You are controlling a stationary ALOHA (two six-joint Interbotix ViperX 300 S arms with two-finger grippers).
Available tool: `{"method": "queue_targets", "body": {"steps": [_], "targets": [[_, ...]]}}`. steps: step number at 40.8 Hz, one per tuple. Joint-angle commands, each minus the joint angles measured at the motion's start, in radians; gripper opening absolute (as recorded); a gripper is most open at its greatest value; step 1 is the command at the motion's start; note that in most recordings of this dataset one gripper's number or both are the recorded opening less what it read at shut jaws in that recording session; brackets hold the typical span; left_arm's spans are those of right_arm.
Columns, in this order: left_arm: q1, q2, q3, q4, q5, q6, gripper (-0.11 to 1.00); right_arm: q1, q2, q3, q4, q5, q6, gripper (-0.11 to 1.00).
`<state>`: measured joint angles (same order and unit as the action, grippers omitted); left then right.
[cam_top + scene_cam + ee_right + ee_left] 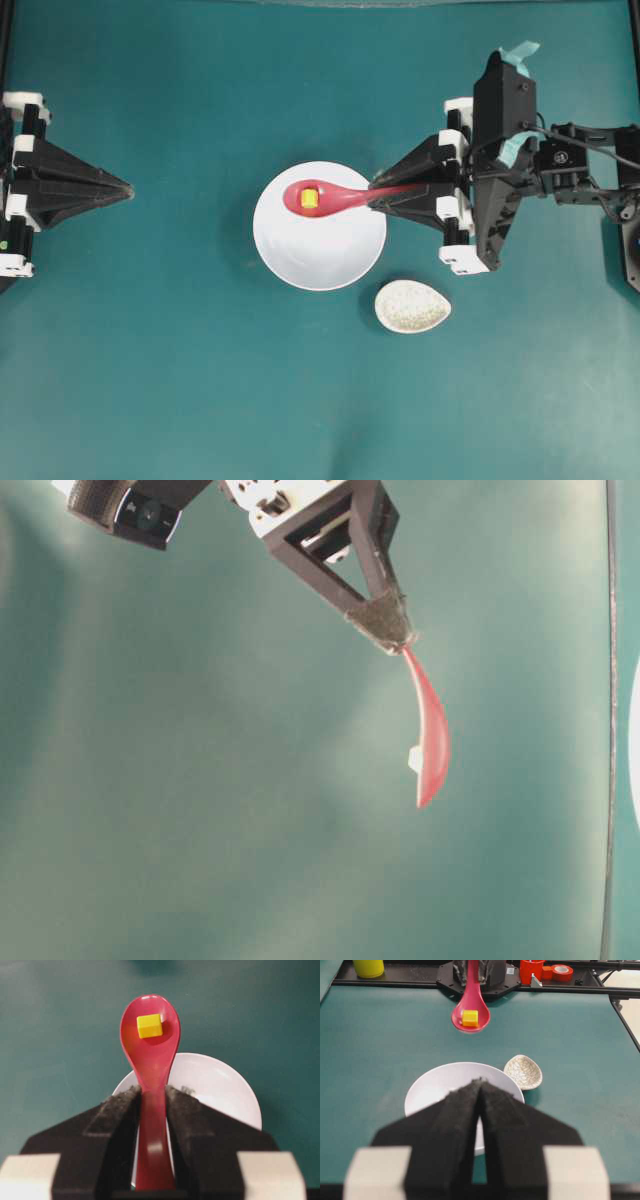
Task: Scoop the yellow hexagonal prism block from the bowl with a spoon using the right arm.
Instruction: 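Lift the spoon carrying the yellow block up out of the bowl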
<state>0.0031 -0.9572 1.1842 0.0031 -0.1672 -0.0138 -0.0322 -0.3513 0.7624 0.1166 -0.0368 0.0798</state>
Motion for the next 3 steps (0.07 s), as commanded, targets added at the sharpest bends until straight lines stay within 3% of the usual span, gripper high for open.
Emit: {"method": "queue_targets", "body": {"steps": [1, 3], "targets": [[0.000, 0.006, -0.021, 0.003, -0.002, 0.000, -0.01, 0.003, -0.015, -0.012, -0.002, -0.002, 0.006, 0.23], [0.000, 0.006, -0.021, 0.003, 0.000, -0.002, -0.01, 0.003, -0.015, -0.012, 0.000, 0.003, 0.006, 0.23]]}}
